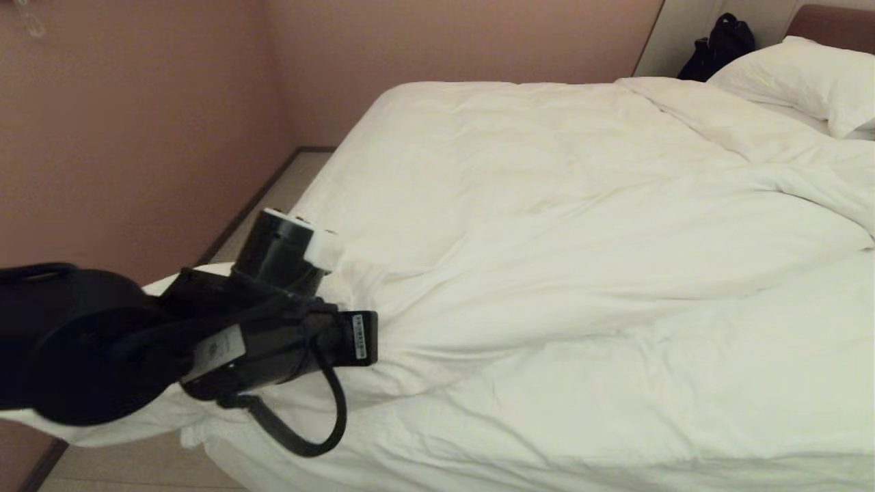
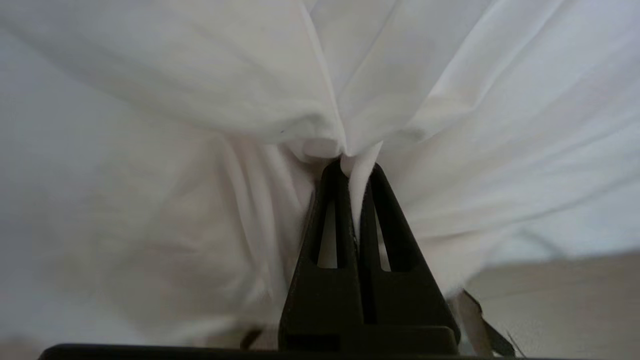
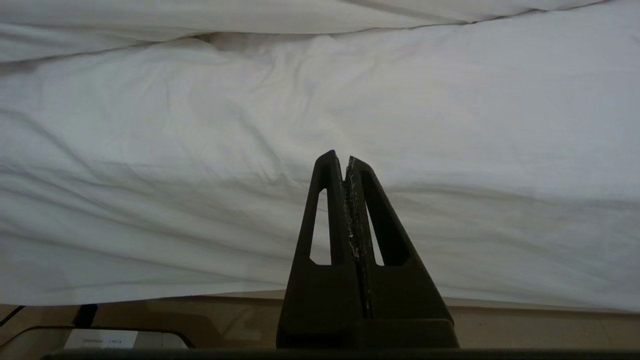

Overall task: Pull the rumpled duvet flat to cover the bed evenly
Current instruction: Flatten the corners of the folded blanket

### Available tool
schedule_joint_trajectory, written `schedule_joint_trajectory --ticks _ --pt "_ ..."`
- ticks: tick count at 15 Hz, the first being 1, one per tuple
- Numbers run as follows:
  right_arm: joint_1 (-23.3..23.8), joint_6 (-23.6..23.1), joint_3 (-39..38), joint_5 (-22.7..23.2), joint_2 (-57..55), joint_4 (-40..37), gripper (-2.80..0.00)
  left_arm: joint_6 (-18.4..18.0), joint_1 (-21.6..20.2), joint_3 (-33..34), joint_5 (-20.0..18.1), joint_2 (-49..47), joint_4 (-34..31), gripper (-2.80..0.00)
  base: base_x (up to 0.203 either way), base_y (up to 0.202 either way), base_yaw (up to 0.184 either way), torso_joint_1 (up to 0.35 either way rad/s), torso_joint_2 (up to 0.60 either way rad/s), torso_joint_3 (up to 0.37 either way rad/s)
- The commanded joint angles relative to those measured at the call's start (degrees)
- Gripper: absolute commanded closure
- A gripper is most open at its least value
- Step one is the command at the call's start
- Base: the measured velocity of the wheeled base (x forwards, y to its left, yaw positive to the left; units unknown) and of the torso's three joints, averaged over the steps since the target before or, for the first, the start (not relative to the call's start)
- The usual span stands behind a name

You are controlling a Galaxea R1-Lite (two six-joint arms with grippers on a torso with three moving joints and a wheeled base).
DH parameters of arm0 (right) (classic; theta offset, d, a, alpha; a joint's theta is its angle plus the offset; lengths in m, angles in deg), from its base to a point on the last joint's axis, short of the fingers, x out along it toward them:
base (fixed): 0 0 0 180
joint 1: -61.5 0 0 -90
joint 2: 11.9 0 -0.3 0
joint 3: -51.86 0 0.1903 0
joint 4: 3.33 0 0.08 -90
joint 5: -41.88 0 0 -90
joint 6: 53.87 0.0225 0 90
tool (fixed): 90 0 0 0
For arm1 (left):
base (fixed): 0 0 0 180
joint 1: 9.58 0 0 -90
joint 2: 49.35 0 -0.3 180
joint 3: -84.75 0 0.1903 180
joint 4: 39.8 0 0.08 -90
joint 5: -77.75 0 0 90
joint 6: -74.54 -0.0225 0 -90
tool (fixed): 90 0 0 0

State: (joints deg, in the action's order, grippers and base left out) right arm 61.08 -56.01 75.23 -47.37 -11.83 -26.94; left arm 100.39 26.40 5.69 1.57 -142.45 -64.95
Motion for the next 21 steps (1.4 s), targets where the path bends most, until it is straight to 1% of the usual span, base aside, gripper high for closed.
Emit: schedule_joint_trajectory --ticks 1,4,5,7,8,10,13,17,18,21 --pt "0.0 -0.1 0.0 0.0 -0.1 0.0 0.0 1.0 1.7 4.7 0.4 7.3 -0.5 0.0 0.0 0.0 0.0 0.0 0.0 0.0" --pt "0.0 -0.1 0.0 0.0 -0.1 0.0 0.0 1.5 3.3 8.7 0.8 11.4 -0.9 0.0 0.0 0.0 0.0 0.001 0.0 0.012" --pt "0.0 -0.1 0.0 0.0 -0.1 0.0 0.0 1.5 3.4 8.9 0.9 11.5 -0.9 0.0 0.0 0.0 0.0 0.0 0.0 0.0" --pt "0.0 -0.1 0.0 0.0 -0.1 0.0 0.0 1.4 4.4 12.2 0.9 13.3 -0.9 0.0 0.0 0.0 0.0 0.0 0.0 0.0" --pt "0.0 -0.1 0.0 0.0 -0.1 0.0 0.0 1.4 4.6 12.5 0.8 13.3 -0.8 0.0 0.0 0.0 0.0 0.0 0.0 0.0" --pt "0.0 -0.1 0.0 0.0 -0.1 0.0 0.0 1.4 6.3 16.0 0.7 13.3 -0.3 0.0 0.0 0.0 0.0 0.0 0.0 0.0" --pt "0.0 -0.1 0.0 0.0 -0.1 0.0 0.0 1.6 7.6 17.4 0.8 14.2 -0.2 0.0 0.0 0.0 0.0 0.0 0.0 0.0" --pt "0.0 -0.1 0.0 0.0 -0.1 0.0 0.0 1.4 7.8 17.7 1.1 13.4 -0.1 0.0 0.0 0.0 0.0 0.0 0.0 0.0" --pt "0.0 -0.1 0.0 0.0 -0.1 0.0 0.0 1.0 7.9 17.5 1.2 13.0 -0.1 -2.8 0.0 0.0 0.0 0.0 0.0 0.0" --pt "0.0 -0.1 0.0 0.0 -0.1 0.0 0.0 0.8 8.0 15.8 1.4 13.7 0.5 -2.8 0.0 0.0 0.0 0.0 0.0 0.0"
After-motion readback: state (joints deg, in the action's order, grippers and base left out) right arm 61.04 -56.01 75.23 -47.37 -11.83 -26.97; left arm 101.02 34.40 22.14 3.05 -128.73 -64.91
